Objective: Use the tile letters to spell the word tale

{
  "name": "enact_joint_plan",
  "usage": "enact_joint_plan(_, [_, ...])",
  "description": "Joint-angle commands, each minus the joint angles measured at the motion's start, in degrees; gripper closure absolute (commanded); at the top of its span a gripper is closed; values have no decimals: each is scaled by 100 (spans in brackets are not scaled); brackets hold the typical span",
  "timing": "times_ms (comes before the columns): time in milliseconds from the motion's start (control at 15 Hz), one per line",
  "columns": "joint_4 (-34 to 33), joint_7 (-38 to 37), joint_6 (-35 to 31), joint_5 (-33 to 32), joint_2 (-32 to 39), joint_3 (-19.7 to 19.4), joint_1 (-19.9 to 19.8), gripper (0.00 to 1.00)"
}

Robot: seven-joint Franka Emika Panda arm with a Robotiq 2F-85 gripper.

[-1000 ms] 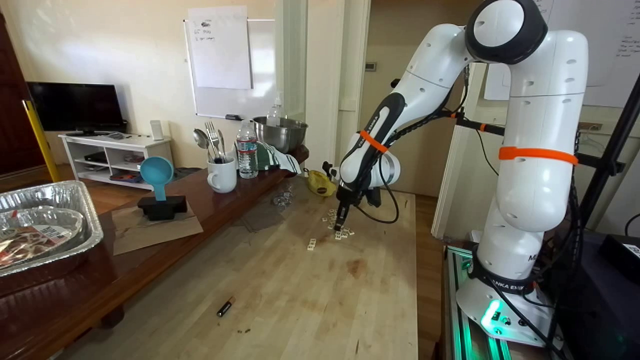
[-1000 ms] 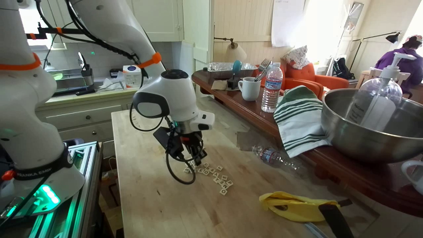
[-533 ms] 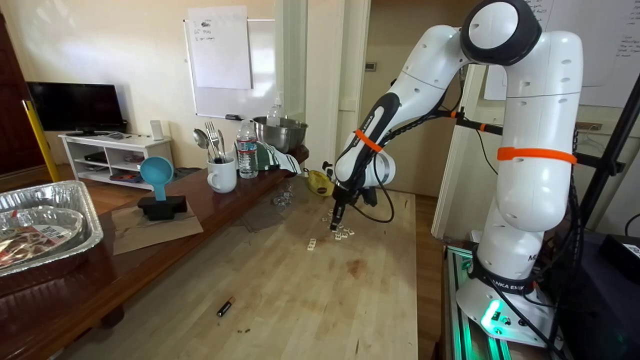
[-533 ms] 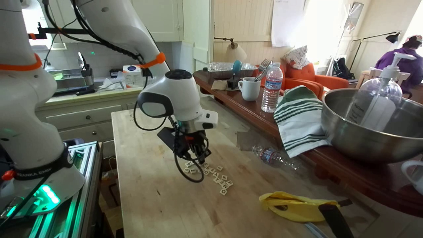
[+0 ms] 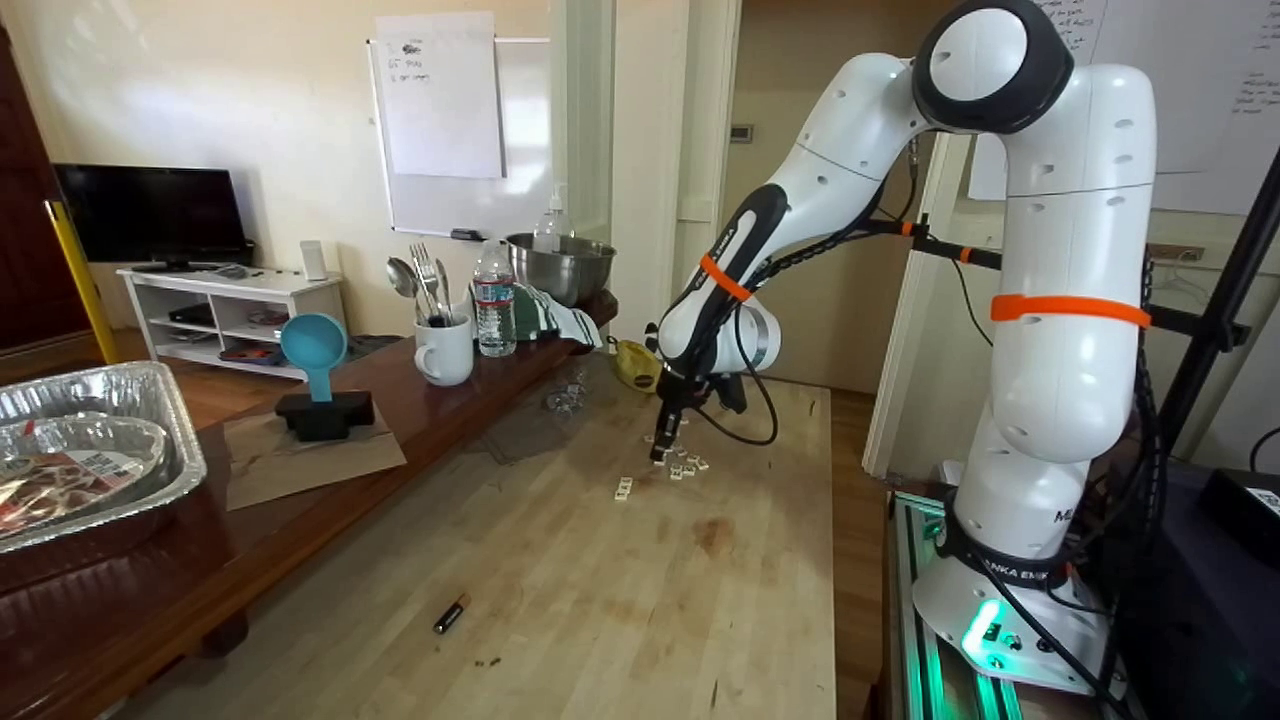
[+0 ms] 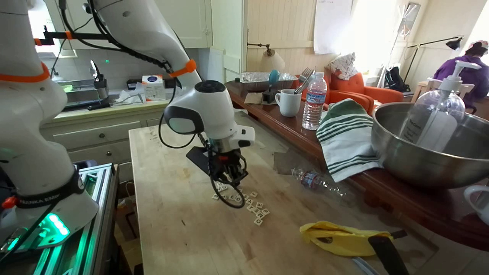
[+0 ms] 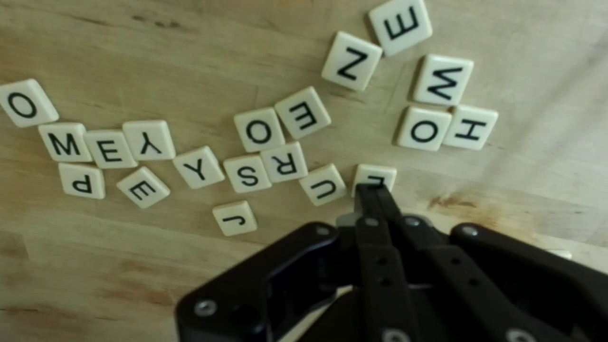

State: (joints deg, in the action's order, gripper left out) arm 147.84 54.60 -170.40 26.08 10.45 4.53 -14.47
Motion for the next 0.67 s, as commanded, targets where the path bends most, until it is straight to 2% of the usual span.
enact_joint_plan(0, [-136,352,-95,304,363,279,-119,100])
enact_joint_plan(600, [-192,460,-173,413,439,573,-139,100])
